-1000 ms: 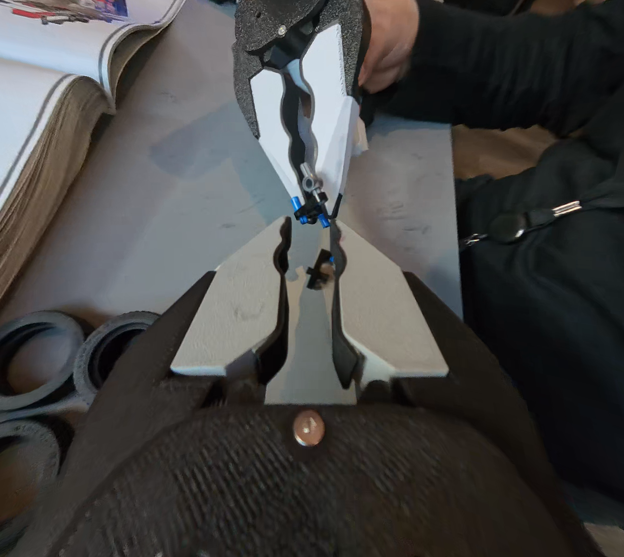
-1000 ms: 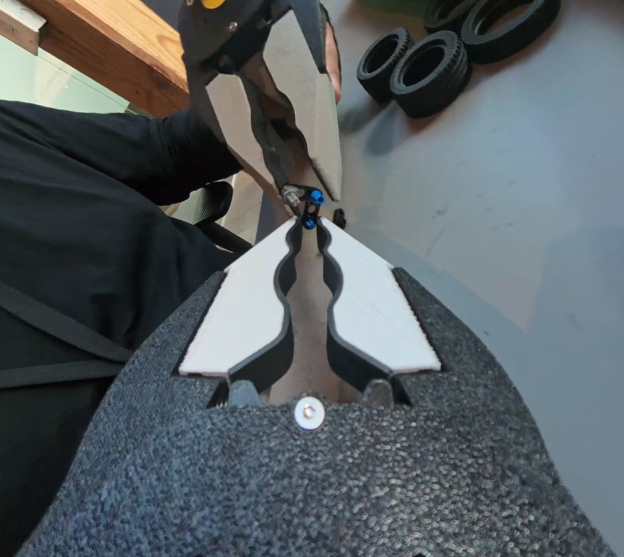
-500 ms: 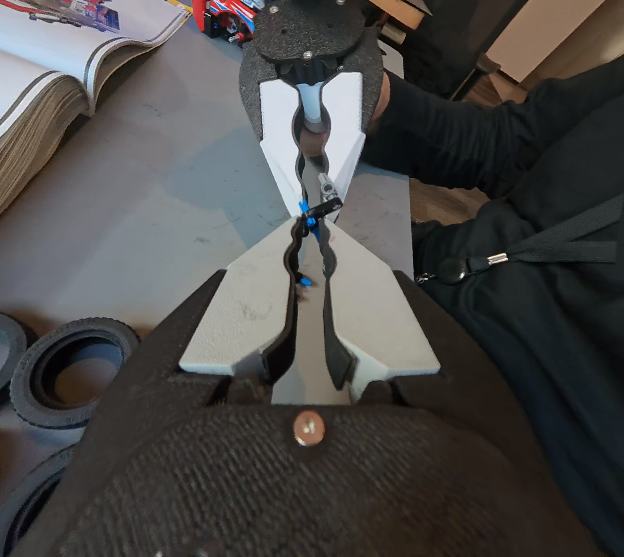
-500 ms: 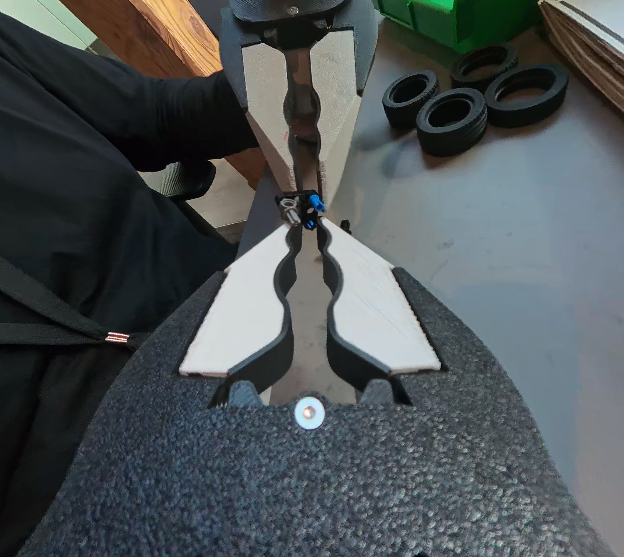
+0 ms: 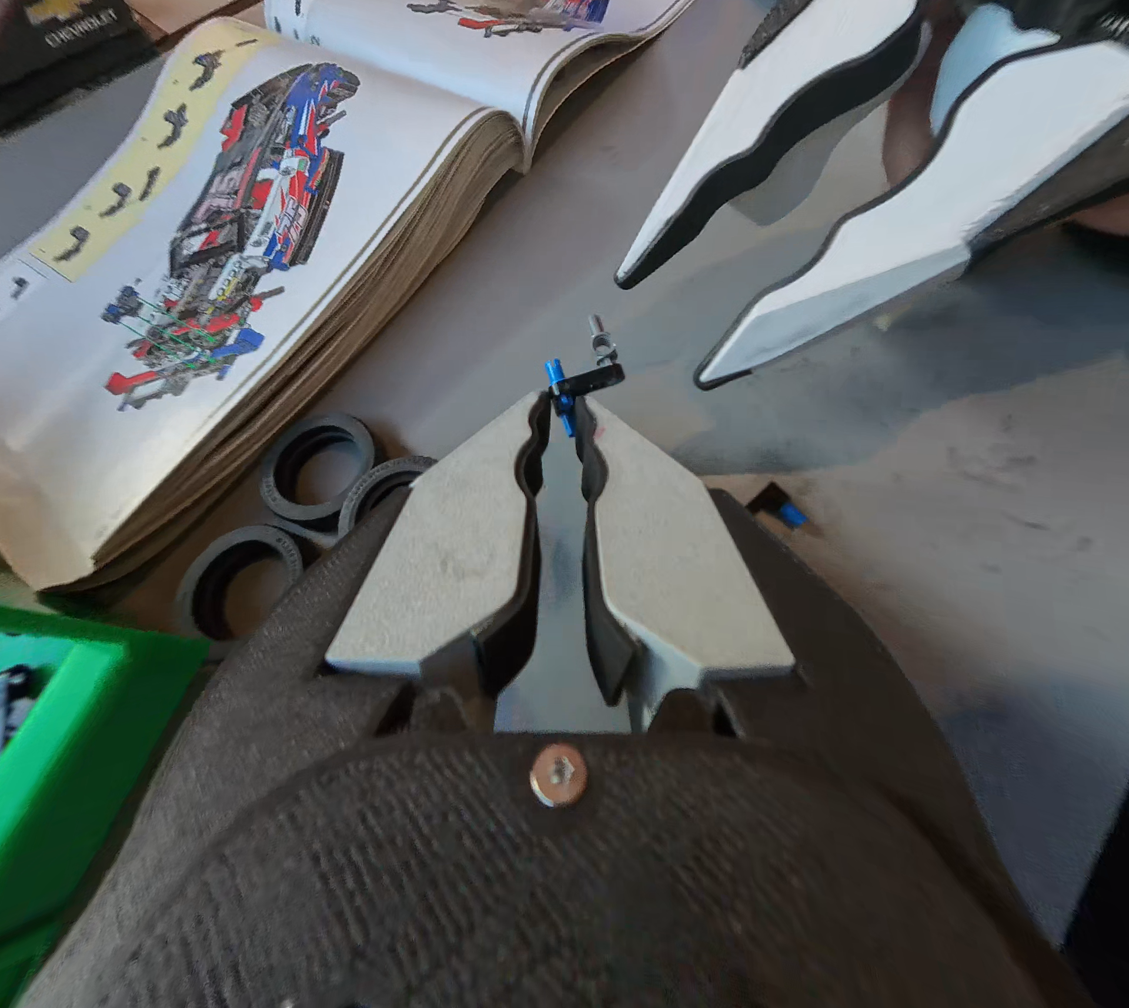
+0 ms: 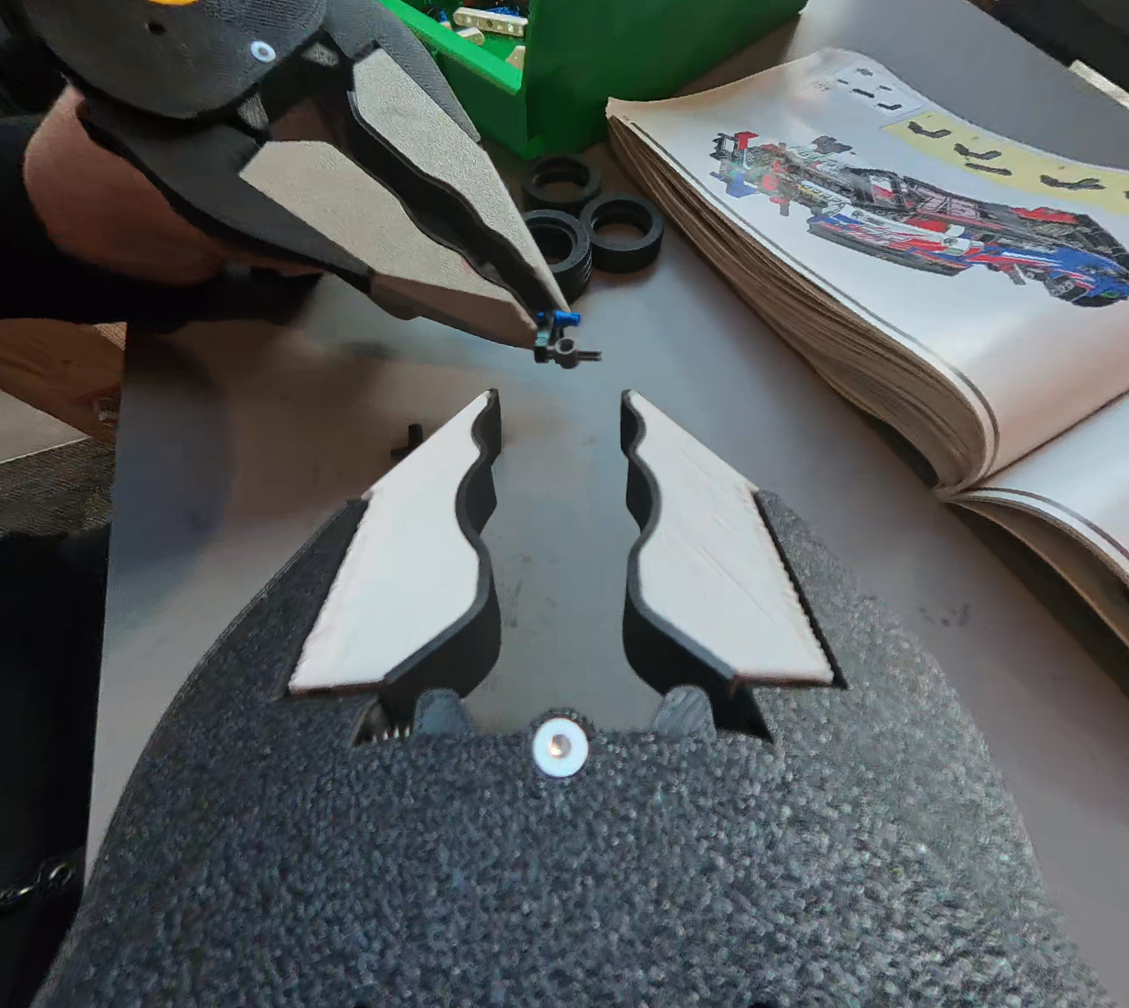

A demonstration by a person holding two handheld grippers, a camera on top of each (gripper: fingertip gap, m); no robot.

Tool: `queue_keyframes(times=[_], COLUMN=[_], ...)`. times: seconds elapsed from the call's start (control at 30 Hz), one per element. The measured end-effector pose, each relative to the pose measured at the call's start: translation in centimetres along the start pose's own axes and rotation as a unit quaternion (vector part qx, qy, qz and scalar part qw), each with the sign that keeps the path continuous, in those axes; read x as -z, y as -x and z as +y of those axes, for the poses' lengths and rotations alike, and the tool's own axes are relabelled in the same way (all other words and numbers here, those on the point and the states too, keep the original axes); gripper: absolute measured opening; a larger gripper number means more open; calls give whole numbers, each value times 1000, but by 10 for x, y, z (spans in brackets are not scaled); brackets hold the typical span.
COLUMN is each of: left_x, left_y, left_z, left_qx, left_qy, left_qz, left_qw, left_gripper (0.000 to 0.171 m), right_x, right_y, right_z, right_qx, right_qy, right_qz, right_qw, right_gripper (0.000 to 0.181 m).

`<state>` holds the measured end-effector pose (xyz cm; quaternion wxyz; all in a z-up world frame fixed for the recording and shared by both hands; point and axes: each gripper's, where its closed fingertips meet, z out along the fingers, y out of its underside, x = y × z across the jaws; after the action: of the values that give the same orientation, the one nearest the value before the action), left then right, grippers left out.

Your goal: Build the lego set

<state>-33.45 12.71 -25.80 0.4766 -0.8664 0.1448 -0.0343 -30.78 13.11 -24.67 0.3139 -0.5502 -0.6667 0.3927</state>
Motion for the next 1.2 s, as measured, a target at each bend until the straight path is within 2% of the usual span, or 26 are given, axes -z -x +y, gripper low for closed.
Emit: queue_keyframes(times=[0.13, 0.27, 0.4, 0.5, 0.57, 0.73, 0.9, 1.07, 1.2], left_x=[-6, -11, -15, -17, -17, -17, -19, -19, -19], left_y=[-3, -2, -1, 0, 3, 3, 3, 4, 6], left_z=[5, 13, 16, 16, 16, 15, 15, 15, 15], left_qx=[-68, -91, -108, -107, -105, -92, -110, -112, -108], left_qy=[26, 56, 72, 75, 76, 76, 78, 79, 79], left_qz=[-38, -58, -75, -80, -84, -80, -89, -93, -95], left_qw=[997, 993, 989, 988, 988, 990, 987, 986, 986], left_gripper=[6, 6, 6, 5, 5, 5, 5, 5, 5], right_x=[-8, -16, -18, -23, -25, -27, -33, -36, -31], right_y=[-6, -7, -10, -12, -13, -12, -12, -12, -18], right_z=[4, 14, 15, 24, 22, 21, 20, 21, 19], right_qx=[-2, -15, -34, -78, -99, -139, -140, -146, -185], right_qy=[16, 53, 58, 90, 88, 84, 92, 100, 81], right_qz=[30, 18, 16, 1, -8, -30, -30, -31, -31], right_qw=[999, 998, 998, 993, 991, 986, 985, 984, 979], right_gripper=[30, 24, 16, 20, 20, 34, 23, 24, 29])
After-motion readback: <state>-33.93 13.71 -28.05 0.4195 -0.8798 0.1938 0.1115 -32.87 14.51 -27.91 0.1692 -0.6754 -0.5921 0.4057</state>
